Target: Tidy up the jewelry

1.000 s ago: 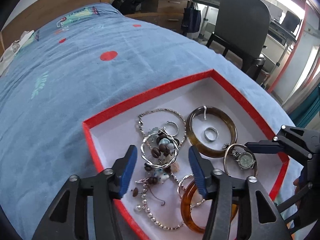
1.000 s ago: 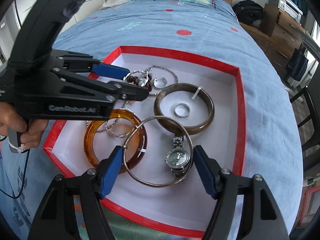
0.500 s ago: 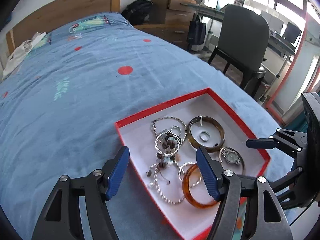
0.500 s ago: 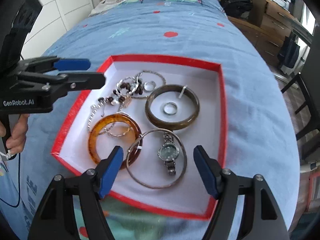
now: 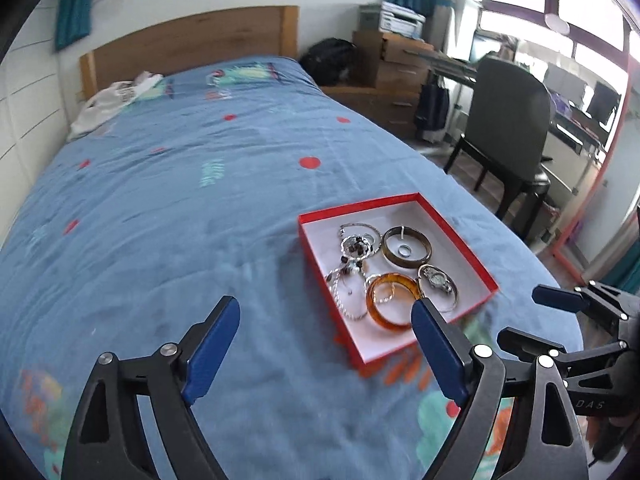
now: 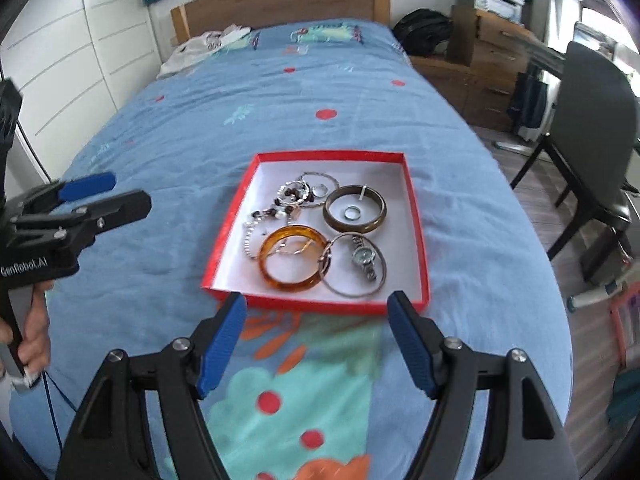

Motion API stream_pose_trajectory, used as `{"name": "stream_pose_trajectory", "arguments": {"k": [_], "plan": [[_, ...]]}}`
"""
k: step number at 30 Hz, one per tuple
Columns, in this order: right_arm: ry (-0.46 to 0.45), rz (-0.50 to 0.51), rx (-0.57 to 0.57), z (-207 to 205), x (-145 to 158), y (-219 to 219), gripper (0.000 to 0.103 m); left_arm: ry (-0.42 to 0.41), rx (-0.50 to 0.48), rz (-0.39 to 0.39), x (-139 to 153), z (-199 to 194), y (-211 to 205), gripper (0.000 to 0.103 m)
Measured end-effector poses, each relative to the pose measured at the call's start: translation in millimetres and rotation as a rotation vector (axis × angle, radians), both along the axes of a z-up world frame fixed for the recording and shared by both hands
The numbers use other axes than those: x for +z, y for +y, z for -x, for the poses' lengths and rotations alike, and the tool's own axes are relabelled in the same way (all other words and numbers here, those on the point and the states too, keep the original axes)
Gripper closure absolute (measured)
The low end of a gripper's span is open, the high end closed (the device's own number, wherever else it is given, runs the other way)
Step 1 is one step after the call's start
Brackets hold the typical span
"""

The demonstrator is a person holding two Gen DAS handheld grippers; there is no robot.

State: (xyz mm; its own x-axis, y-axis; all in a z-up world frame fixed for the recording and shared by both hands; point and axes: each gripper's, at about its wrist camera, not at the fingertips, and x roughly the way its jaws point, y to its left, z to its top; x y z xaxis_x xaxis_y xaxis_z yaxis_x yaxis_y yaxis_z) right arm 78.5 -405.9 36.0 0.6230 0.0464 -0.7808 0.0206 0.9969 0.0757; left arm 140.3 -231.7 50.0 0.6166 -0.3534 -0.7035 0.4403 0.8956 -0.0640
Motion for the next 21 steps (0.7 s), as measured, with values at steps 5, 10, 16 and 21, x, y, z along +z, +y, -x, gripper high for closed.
{"name": "stream_pose_trajectory", "arguments": {"k": [5, 10, 16, 21], "plan": [[-0.038, 0.018, -0.055, 40.3, 13.0, 15.0, 0.031, -0.037, 0.063, 0.008, 7.7, 40.3, 15.8, 0.011], [-0.067, 0.015, -0.088, 69.0, 19.7, 27.5, 0.031, -0.050, 0.119, 0.001, 8.8, 68.6, 30.0, 0.006], [-0.096, 0.019, -0.131, 90.4, 29.4, 37.6, 0.031, -0.080, 0.184, 0.000, 14.7, 97.9, 50.2, 0.005], [-0.115, 0.027, -0.122, 98.9, 36.8, 48.3, 0.031, -0.101, 0.185, 0.017, 21.5, 120.4, 61.8, 0.005]]}}
